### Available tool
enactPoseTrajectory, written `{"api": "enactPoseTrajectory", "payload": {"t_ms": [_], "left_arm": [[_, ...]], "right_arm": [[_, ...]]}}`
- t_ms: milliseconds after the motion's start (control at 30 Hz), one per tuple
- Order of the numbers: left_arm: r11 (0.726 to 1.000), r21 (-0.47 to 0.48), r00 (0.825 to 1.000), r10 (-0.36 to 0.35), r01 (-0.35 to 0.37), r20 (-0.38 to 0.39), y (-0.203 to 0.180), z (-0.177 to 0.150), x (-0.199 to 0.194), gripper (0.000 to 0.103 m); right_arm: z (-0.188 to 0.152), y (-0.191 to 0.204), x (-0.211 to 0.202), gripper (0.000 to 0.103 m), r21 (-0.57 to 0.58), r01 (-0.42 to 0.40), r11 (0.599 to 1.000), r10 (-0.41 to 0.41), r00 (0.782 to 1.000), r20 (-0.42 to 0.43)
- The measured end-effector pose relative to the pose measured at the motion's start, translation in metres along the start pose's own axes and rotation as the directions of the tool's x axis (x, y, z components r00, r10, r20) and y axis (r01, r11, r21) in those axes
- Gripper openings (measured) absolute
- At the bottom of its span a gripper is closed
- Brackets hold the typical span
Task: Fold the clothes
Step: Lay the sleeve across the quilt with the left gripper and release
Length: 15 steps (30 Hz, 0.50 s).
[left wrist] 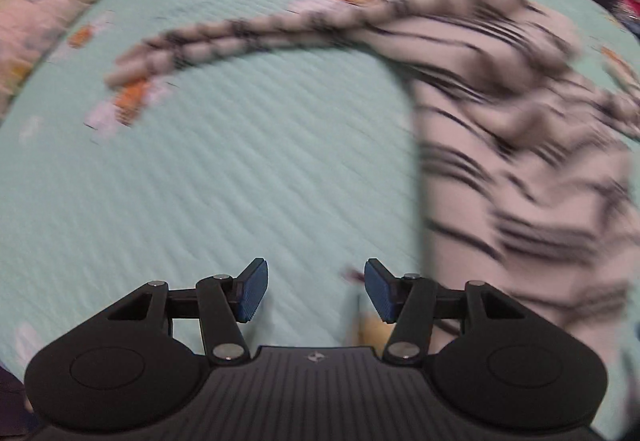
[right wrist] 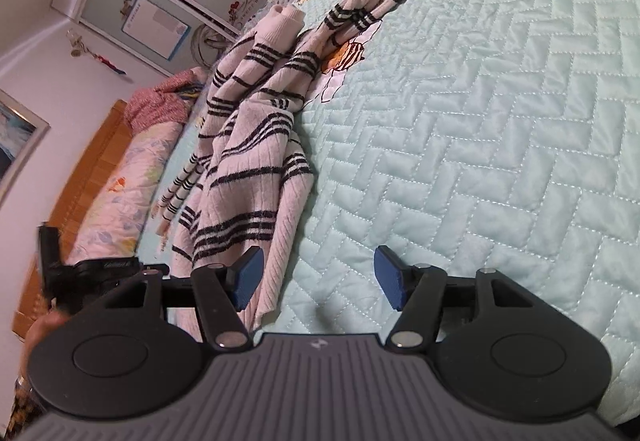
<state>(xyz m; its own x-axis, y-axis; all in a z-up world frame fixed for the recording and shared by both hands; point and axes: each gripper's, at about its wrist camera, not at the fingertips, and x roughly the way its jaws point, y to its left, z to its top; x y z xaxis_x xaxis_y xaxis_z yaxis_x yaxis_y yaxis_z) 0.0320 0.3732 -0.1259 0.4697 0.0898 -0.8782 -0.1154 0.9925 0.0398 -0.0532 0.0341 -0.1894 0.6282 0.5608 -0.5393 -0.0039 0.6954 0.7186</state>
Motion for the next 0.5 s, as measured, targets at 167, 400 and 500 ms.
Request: {"api": "enactPoseTrajectory", "payload": {"t_ms": [167,400,500], "left_arm": [[0.999,-0.004,0.999,-0.054,0.054,-0.006,-0.024,-0.022,-0.008,0.058],[0.998,-0.026,0.998,-0.053,0.052,-0.016,-0.019,-0.032,-0.004,0.058],[0.997,-0.034,0.998,-0.063,0.063,-0.027,-0.018,-0.034,0.0,0.058]], "right_arm": [[0.003,0.015,0.002,0.073,-0.033,0.057,0.998,-0.058,0.997,-0.041],[0.021,0.05,0.001,0.073,-0.133,0.096,0.986,-0.102,0.994,-0.043],[0.03,0.065,0.008,0.074,-0.165,0.092,0.982,-0.098,0.995,-0.029]]}}
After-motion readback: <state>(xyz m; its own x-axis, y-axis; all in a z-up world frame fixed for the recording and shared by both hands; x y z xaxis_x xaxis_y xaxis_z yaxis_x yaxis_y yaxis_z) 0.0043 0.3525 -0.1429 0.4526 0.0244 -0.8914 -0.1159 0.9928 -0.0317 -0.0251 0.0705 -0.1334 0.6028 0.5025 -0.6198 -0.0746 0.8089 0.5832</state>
